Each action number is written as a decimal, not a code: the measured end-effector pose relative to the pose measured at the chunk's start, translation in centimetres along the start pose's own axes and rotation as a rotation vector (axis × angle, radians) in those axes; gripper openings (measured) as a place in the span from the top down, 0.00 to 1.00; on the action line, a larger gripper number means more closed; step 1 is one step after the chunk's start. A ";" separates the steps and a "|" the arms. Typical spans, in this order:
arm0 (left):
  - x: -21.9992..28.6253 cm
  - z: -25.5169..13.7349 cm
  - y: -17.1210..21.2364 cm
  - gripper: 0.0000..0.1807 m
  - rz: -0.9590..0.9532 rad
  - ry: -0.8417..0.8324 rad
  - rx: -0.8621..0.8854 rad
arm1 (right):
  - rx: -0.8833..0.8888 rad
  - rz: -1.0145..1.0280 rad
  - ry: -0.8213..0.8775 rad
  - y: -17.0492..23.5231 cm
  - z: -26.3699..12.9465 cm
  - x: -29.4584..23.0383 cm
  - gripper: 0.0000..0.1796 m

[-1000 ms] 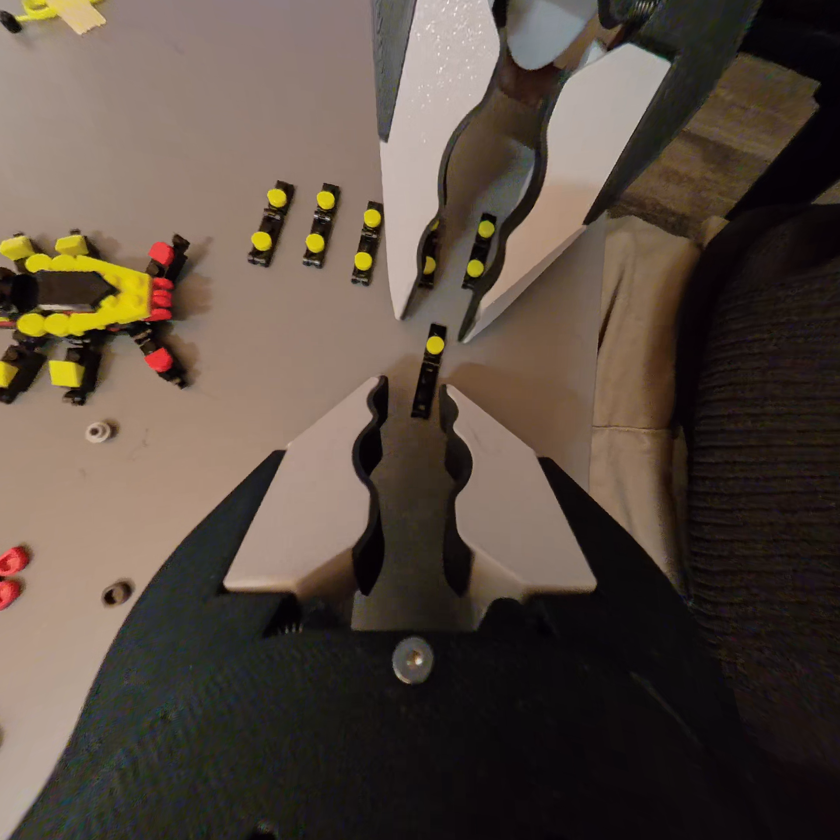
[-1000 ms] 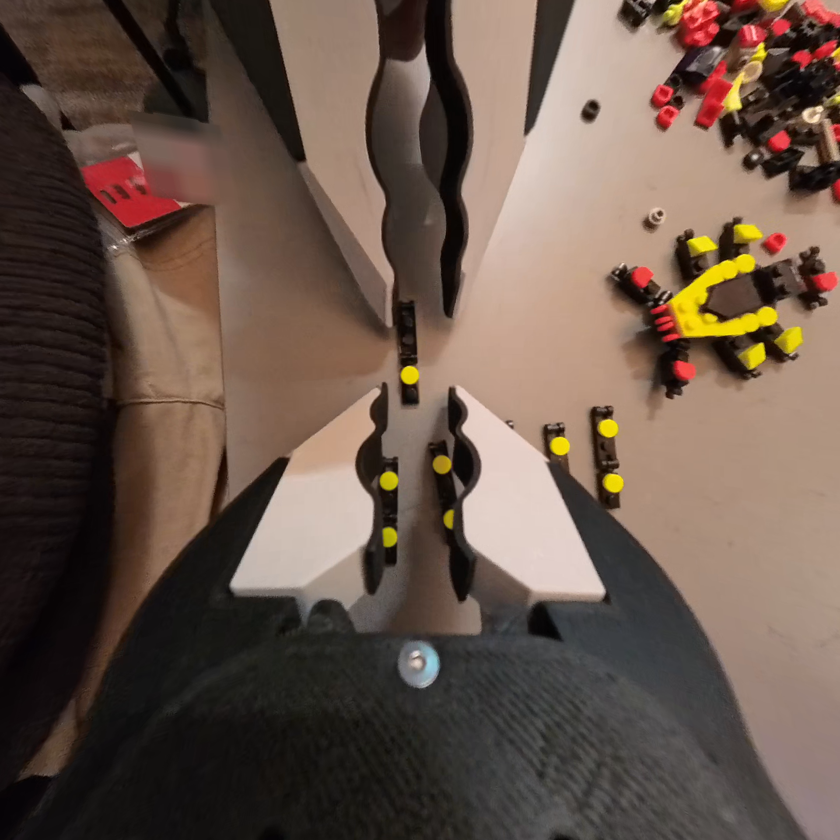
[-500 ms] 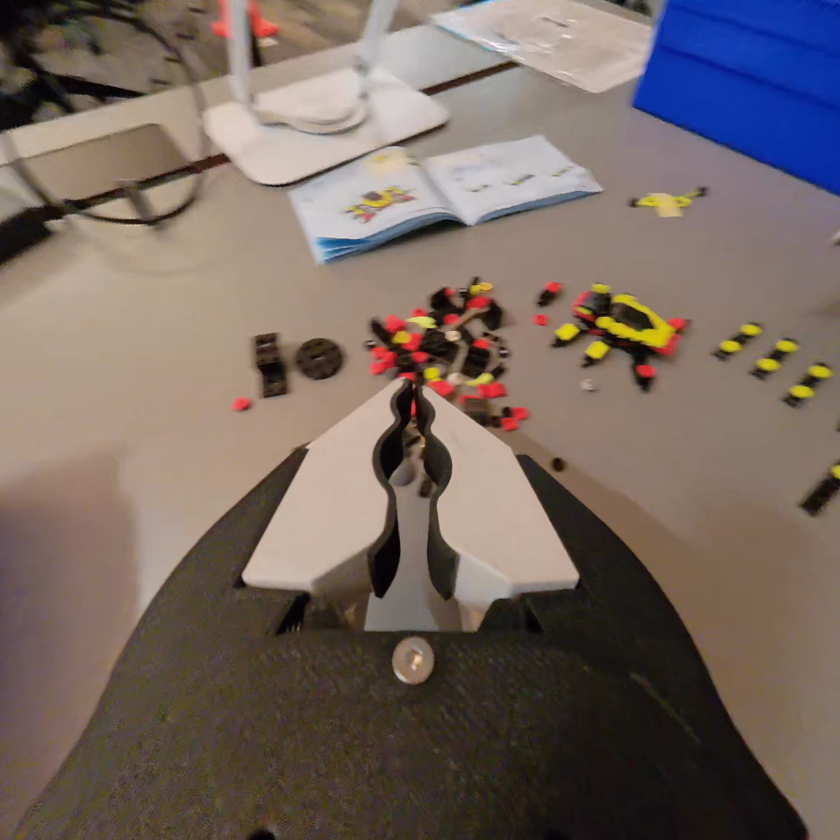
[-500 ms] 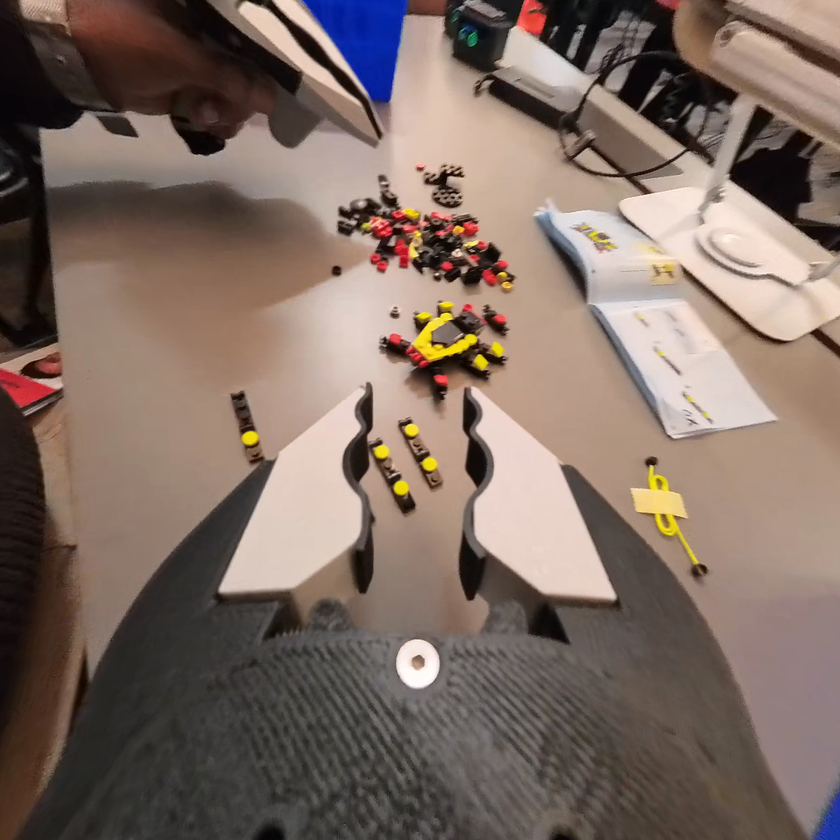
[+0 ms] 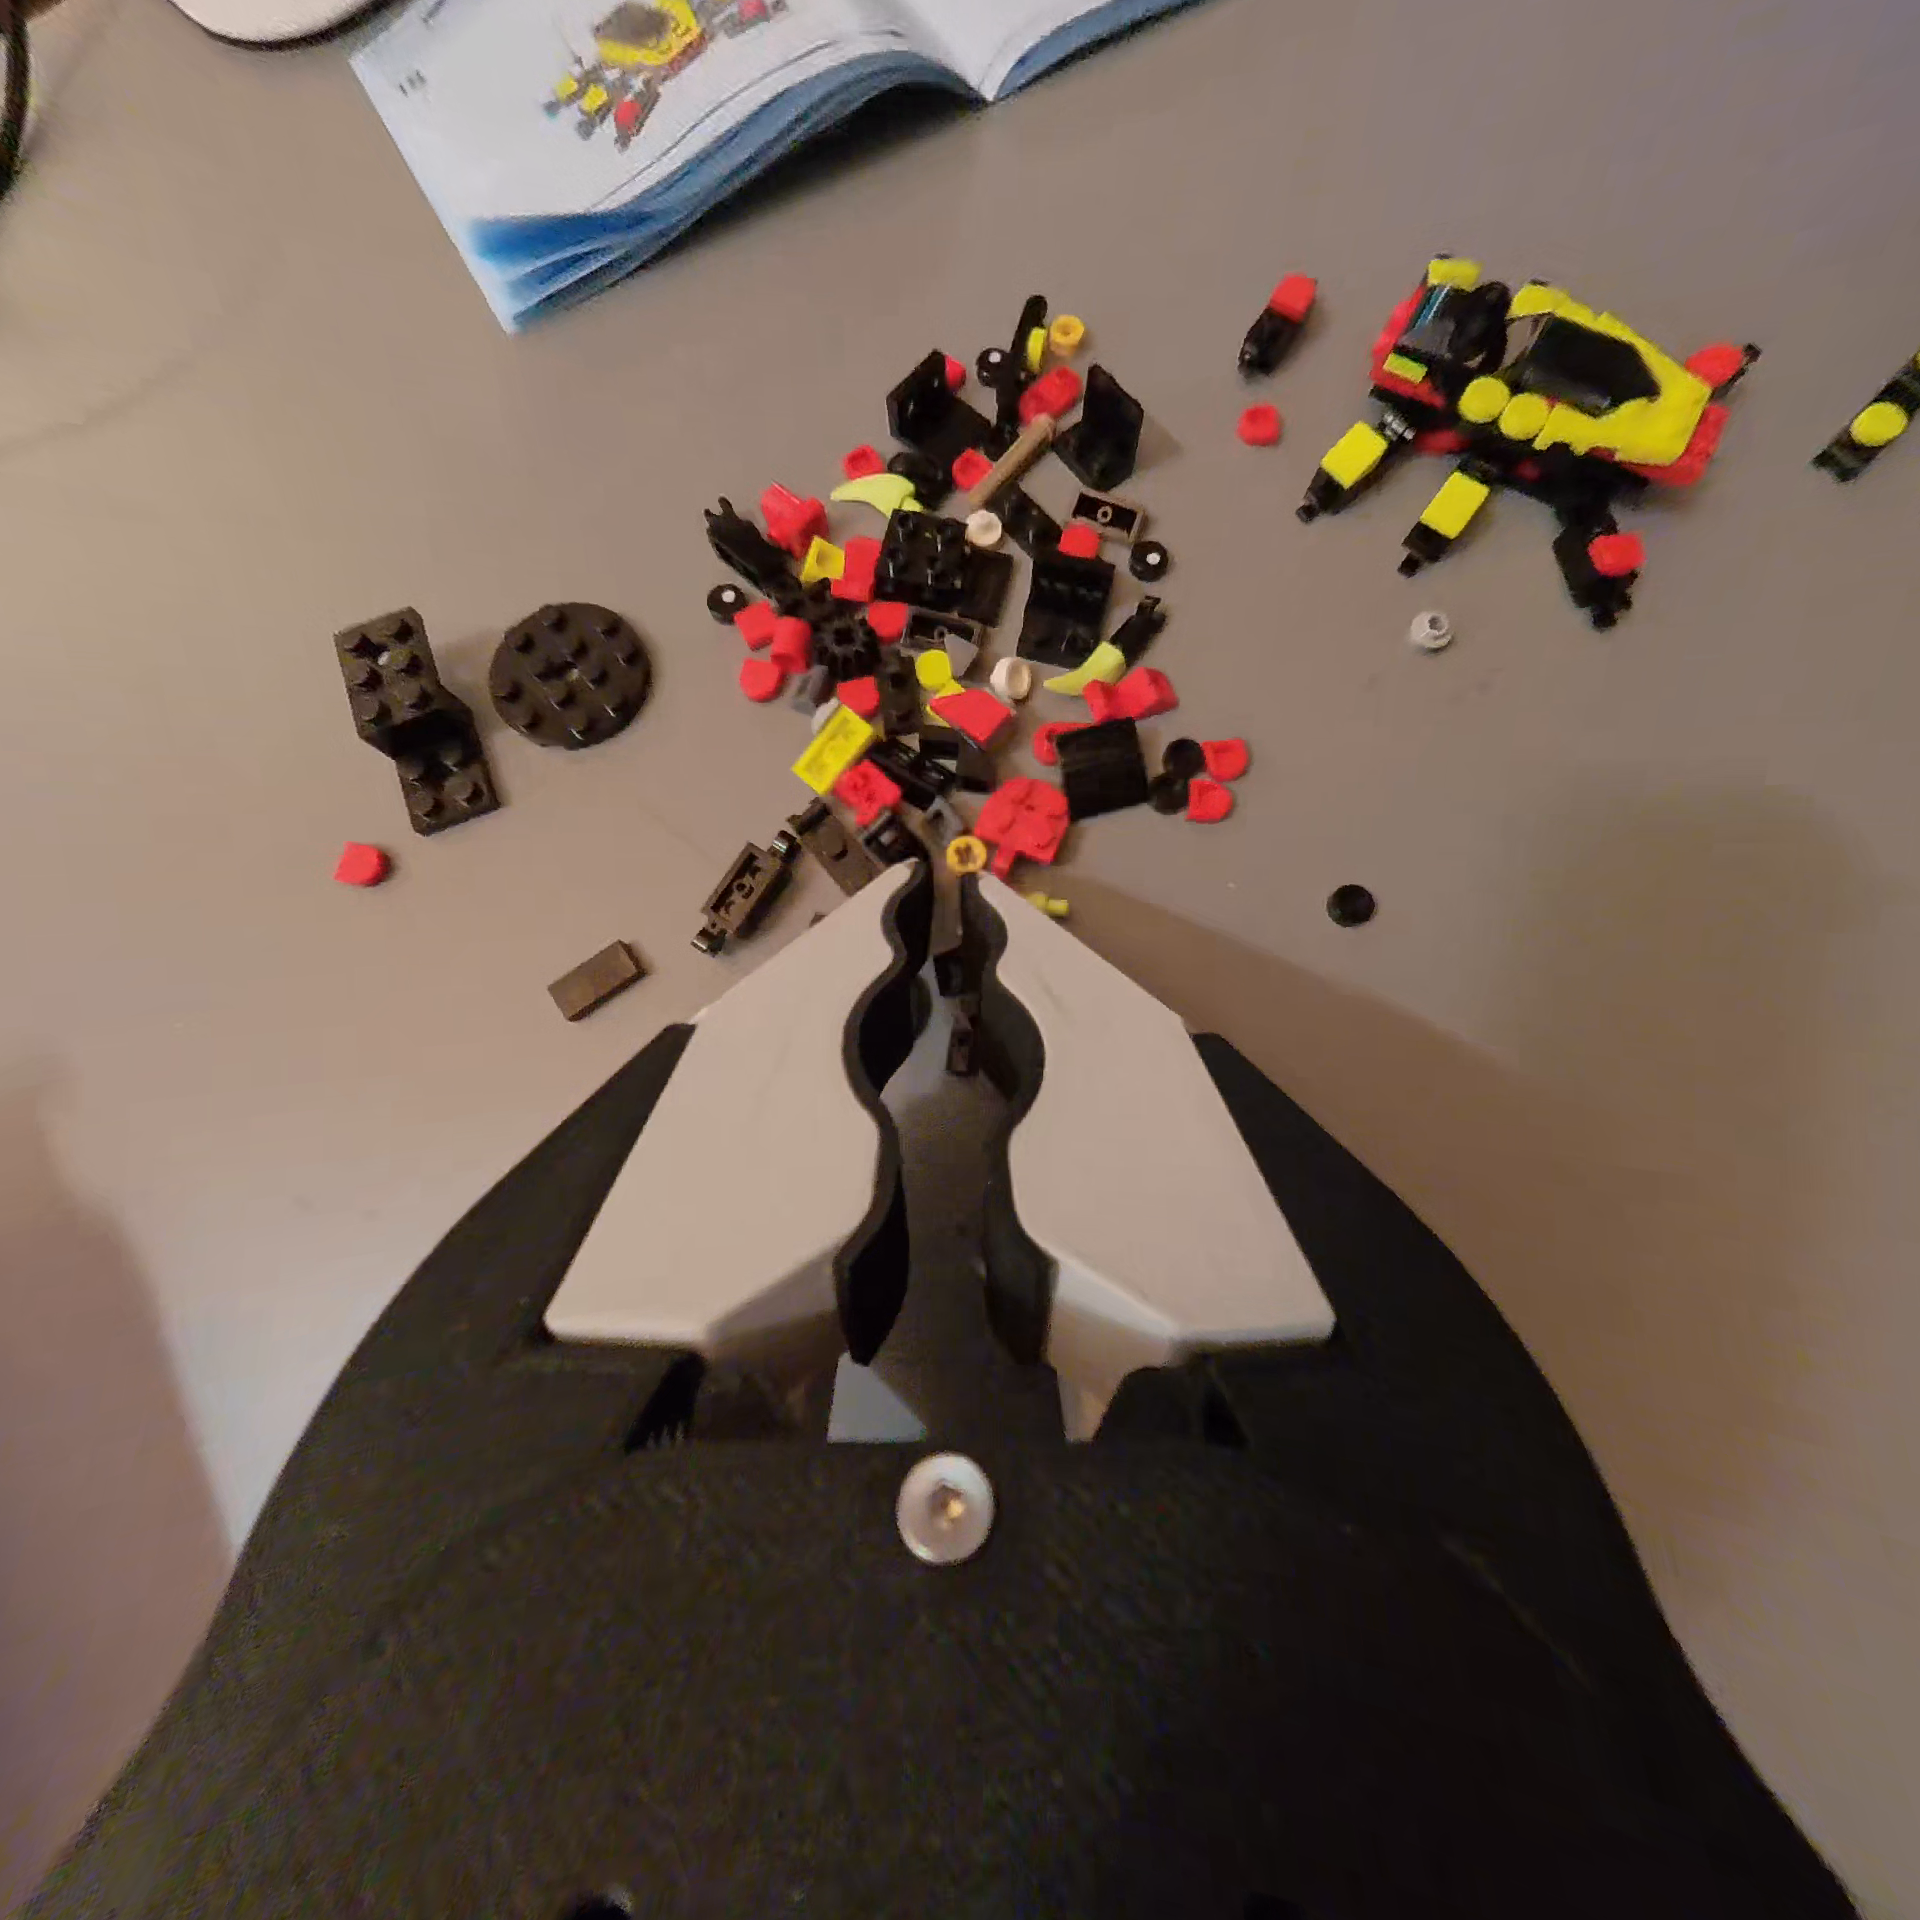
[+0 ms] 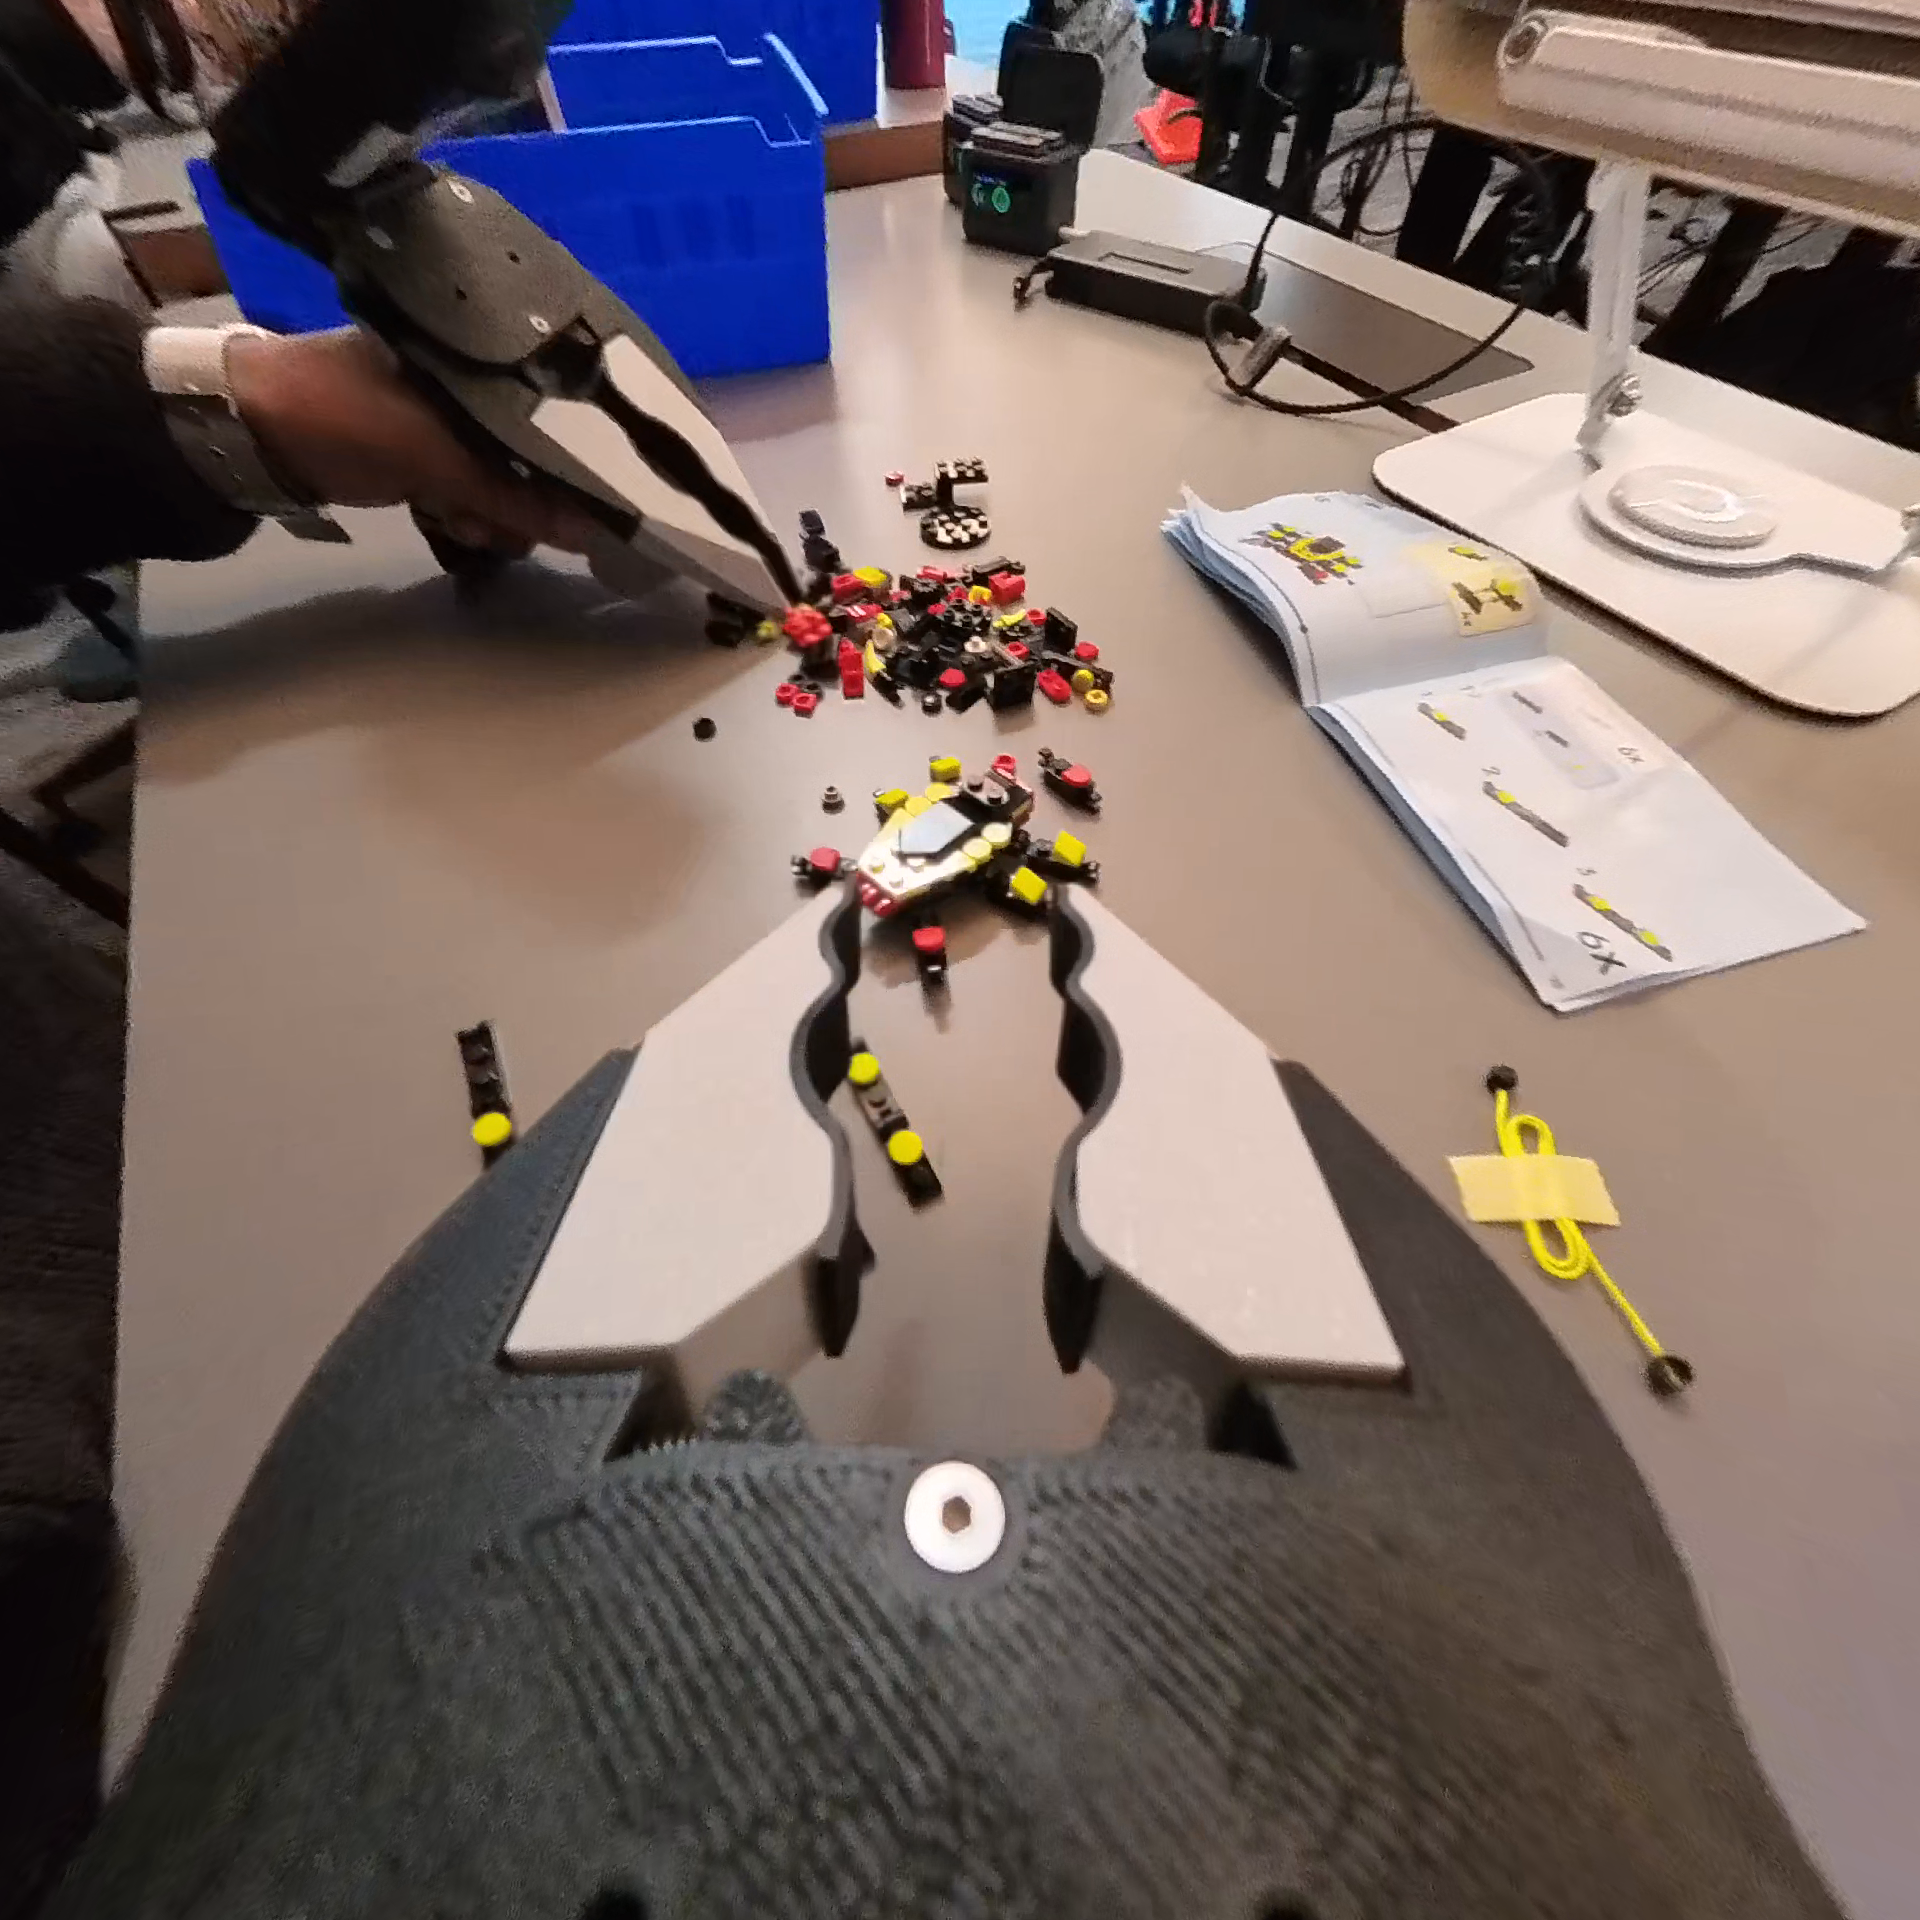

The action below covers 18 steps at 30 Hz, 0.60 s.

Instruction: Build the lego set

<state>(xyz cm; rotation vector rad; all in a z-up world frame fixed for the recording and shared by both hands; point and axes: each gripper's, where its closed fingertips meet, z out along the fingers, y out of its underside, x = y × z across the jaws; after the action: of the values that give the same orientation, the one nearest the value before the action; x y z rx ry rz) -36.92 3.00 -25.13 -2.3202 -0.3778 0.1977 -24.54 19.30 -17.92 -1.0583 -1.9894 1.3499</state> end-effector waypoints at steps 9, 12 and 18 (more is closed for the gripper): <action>0.4 -0.1 0.0 0.95 -0.018 0.003 0.001 | -0.041 -0.070 -0.007 0.5 -0.5 -1.9 0.82; 0.2 0.1 -0.2 0.95 -0.025 -0.014 0.003 | -0.050 -0.101 -0.012 0.6 -0.5 -2.5 0.83; 0.4 0.5 -0.5 1.00 0.017 -0.002 -0.004 | -0.064 -0.138 -0.023 0.8 -0.8 -3.5 0.83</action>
<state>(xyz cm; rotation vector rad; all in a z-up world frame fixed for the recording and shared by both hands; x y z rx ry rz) -36.81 3.79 -25.10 -2.3282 -0.3601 0.2074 -21.74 17.01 -18.33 -0.9187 -2.0942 1.2385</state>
